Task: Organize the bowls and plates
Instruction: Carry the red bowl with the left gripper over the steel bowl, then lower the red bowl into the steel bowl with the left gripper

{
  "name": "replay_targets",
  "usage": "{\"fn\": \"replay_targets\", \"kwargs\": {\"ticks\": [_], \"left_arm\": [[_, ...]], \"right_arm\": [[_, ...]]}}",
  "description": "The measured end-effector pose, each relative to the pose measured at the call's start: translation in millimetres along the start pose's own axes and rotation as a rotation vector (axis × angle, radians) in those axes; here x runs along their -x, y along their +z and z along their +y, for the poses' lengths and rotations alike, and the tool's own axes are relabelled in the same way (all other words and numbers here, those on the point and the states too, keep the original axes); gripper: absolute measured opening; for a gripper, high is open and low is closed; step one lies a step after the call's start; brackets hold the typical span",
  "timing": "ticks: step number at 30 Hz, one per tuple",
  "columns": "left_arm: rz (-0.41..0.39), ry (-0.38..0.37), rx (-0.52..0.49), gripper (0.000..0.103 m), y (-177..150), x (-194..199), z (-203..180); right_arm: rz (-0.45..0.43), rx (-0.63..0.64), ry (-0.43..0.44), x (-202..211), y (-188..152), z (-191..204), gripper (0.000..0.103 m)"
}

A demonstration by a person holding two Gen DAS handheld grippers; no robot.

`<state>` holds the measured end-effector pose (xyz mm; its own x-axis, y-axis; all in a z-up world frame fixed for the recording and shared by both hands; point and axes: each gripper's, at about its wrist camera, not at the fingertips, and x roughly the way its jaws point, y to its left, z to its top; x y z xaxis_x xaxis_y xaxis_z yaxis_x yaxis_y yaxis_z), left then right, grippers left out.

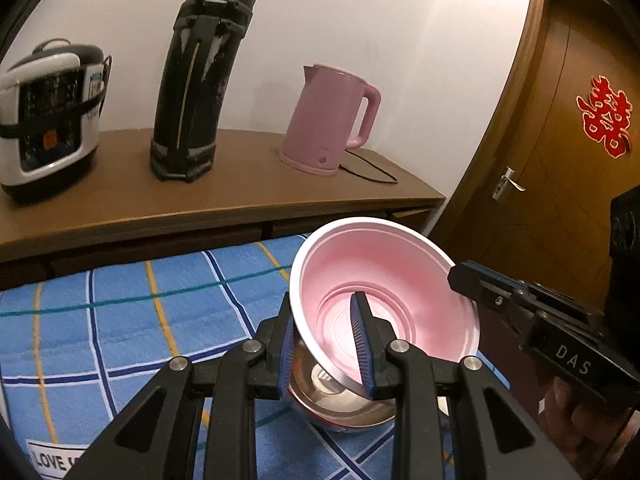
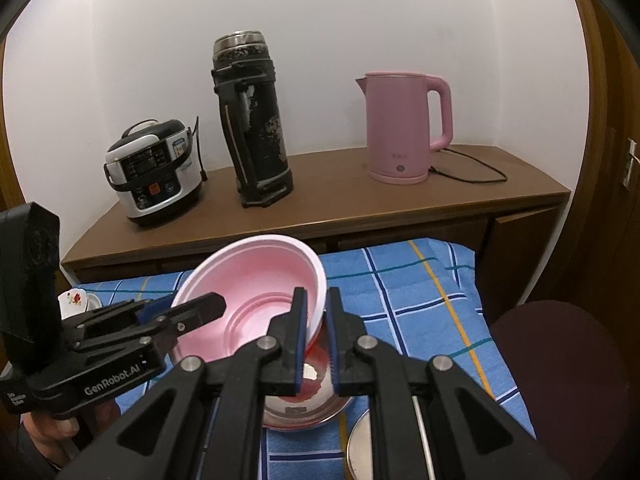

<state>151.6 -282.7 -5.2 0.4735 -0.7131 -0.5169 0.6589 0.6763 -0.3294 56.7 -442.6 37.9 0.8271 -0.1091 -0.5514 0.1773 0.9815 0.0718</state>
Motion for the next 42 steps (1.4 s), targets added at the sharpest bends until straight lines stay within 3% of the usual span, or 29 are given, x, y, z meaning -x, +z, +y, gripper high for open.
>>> {"fn": "replay_targets", "kwargs": {"ticks": [10,42], "left_arm": [[0.044,-0.037,0.019,0.029,-5,-9,3],[0.116,-0.008,-0.049,0.029,-19,-27,2]], "right_arm": [[0.018,0.001,-0.017,-6,-2,-4,0.010],[0.107,-0.027,-0.039,-29,-29,-16,0.010]]}}
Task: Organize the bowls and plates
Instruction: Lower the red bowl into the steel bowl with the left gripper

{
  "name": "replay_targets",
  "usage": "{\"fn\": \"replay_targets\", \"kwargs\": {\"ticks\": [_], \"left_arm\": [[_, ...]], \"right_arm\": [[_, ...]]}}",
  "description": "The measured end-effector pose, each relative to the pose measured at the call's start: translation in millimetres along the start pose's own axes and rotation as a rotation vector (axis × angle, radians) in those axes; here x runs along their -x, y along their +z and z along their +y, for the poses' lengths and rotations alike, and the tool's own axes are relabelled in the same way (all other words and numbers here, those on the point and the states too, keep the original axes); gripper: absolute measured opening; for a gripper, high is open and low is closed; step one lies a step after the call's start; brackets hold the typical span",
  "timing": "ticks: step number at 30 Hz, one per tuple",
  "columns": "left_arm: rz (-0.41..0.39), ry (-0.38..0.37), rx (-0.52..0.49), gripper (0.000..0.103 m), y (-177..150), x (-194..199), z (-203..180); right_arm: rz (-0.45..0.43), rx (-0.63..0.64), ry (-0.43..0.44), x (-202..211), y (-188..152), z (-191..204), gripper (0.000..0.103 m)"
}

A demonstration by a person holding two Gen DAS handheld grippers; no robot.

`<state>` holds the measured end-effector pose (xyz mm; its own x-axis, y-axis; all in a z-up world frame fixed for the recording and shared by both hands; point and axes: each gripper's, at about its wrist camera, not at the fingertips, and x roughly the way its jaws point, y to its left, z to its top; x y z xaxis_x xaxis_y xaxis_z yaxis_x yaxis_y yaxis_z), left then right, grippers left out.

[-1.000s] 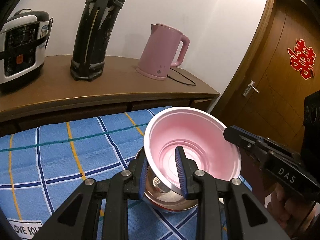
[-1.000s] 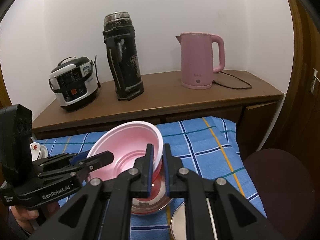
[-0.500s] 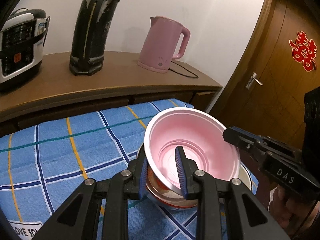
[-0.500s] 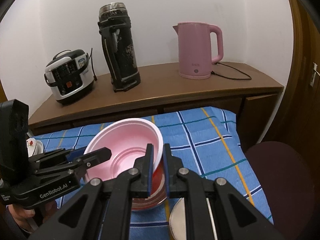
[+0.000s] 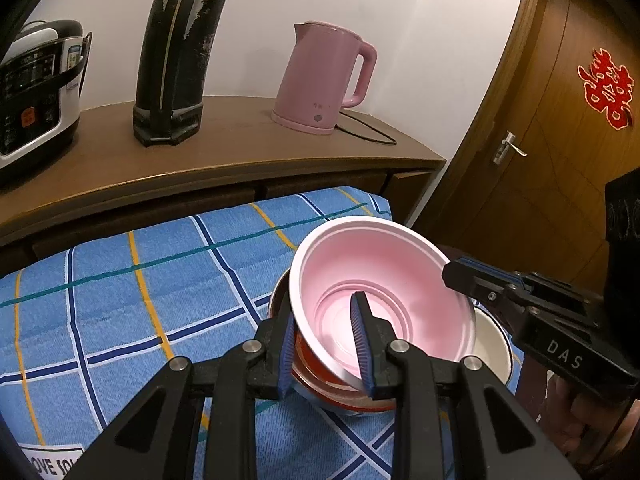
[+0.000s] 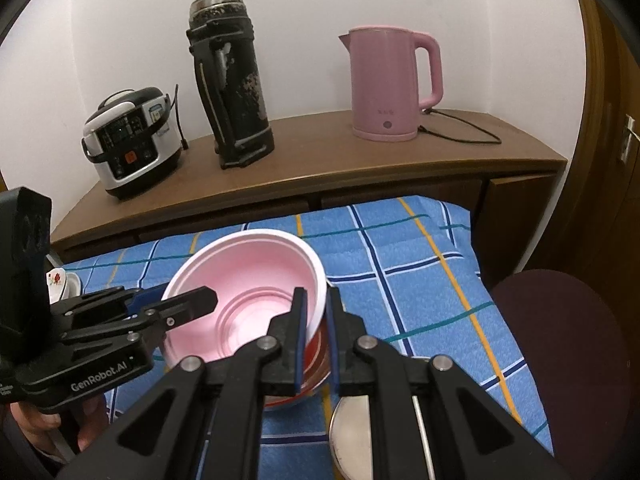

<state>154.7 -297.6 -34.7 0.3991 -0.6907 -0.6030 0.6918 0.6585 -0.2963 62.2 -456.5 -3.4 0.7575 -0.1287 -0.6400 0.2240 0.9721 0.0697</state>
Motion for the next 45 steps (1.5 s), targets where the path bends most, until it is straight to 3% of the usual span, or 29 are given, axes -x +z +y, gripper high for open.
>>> {"fn": "replay_targets", "kwargs": {"ticks": [45], "left_arm": [[0.039,0.031,-0.040,0.029,-4,-13,-1]], "right_arm": [[0.061,-0.022,-0.008,-21,-12,-6,0.010]]}}
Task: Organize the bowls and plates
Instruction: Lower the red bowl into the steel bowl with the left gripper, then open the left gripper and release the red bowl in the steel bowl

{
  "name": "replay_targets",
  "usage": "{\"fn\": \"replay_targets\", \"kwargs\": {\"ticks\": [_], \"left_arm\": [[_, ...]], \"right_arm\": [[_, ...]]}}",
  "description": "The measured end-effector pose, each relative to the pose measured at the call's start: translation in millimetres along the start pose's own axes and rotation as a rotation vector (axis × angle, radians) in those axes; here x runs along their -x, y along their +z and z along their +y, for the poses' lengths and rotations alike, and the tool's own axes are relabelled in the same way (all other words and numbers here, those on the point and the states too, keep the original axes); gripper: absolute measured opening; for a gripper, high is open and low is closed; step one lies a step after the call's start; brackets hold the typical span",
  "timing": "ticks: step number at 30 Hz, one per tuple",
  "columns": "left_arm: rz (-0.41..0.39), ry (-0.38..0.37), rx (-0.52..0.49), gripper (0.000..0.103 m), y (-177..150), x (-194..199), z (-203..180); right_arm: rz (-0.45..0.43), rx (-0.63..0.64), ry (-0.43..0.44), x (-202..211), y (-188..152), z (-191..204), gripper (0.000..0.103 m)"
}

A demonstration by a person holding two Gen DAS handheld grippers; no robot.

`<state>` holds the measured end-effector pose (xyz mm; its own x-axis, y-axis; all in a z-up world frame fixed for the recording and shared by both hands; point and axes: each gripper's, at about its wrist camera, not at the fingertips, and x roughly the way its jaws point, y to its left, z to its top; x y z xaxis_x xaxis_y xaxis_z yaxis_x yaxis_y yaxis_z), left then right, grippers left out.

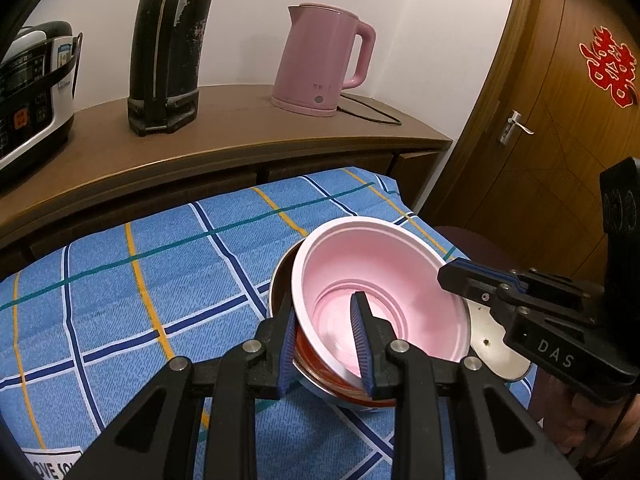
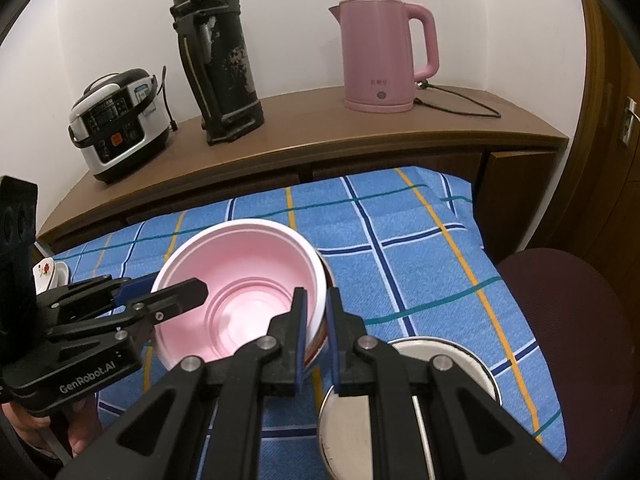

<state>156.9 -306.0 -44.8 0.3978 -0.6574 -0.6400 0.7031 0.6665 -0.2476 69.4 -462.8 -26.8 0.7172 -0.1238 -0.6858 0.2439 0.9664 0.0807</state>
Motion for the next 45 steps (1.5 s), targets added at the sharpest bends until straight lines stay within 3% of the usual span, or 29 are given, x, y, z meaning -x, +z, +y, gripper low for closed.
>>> {"fn": "replay_targets", "kwargs": {"ticks": [45], "left_arm": [[-0.023,0.054,-0.069,0.031,-1.5,-0.4,-7.9]], "right_arm": [[0.013,0.009,-0.007,-7.2,-2.9,-2.2,0.010]]}}
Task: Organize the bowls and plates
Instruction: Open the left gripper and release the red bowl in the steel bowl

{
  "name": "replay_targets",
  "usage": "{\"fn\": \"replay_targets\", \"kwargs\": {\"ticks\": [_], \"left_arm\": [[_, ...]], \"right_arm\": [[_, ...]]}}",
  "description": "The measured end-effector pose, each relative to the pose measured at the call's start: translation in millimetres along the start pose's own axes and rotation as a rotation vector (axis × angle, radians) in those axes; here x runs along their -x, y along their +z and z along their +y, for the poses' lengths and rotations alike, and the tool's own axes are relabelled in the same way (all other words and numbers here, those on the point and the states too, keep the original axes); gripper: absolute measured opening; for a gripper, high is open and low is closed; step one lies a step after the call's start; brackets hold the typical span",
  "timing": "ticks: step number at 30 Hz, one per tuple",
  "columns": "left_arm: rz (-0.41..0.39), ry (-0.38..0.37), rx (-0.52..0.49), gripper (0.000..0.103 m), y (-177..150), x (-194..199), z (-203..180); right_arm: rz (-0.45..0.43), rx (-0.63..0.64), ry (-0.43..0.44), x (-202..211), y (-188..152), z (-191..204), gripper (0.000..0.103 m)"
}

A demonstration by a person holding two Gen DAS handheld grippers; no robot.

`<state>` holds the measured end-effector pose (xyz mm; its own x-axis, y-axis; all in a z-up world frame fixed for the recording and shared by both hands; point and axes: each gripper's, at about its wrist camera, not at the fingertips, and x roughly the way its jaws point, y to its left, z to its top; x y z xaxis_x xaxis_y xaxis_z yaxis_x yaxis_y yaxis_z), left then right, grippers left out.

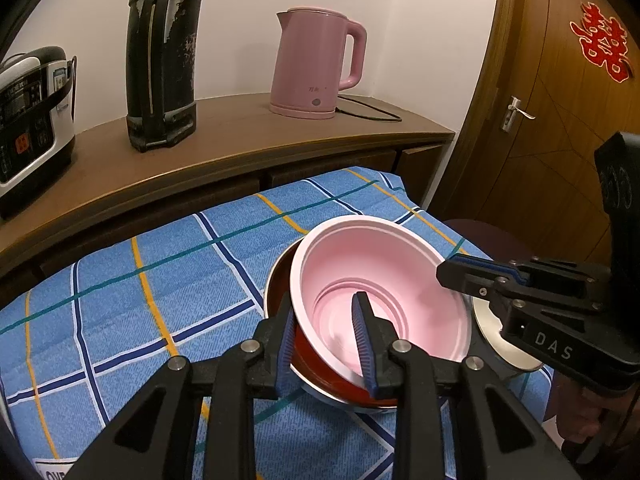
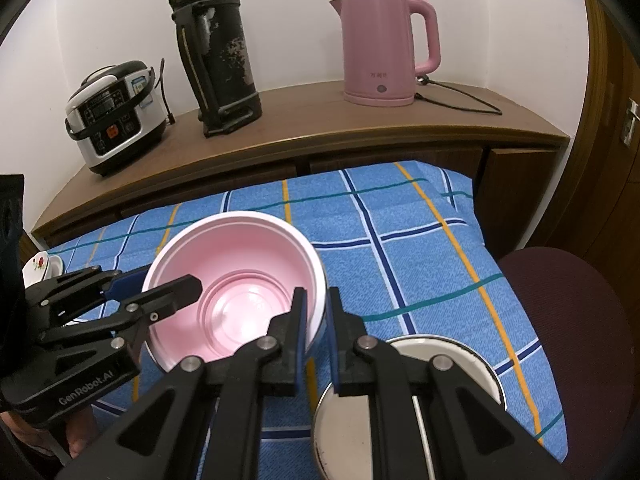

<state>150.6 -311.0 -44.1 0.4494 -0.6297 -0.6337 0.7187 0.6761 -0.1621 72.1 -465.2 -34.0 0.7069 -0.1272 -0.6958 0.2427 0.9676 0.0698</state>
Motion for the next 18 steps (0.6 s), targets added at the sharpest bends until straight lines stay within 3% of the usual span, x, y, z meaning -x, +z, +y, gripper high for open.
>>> {"fn": "replay_targets", "kwargs": {"ticks": [5,9,10,11,18], "left_arm": [[-0.002,-0.029,0.025,0.039,2,1,4],[-0.037,-0.051,0.026,0.065,3,9,3],[-0.049,-0.037,0.021,0.076,3,11,2],[-0.067,-0.014,0.014,0.080,3,13,1],[-0.105,0.027,-0.005,0.082,4,16,3]], "right_arm": [[-0.001,0.006,0.001,-1,0,2,0.009],[0.000,0.009,0.006,0,0,5,0.009],[-0.001,0.009,0.006,-1,0,4,0.009],[-0.001,0.009,0.006,-1,0,4,0.009],[0.001,-0.006,0.028,-1,-2,2,0.012]]}}
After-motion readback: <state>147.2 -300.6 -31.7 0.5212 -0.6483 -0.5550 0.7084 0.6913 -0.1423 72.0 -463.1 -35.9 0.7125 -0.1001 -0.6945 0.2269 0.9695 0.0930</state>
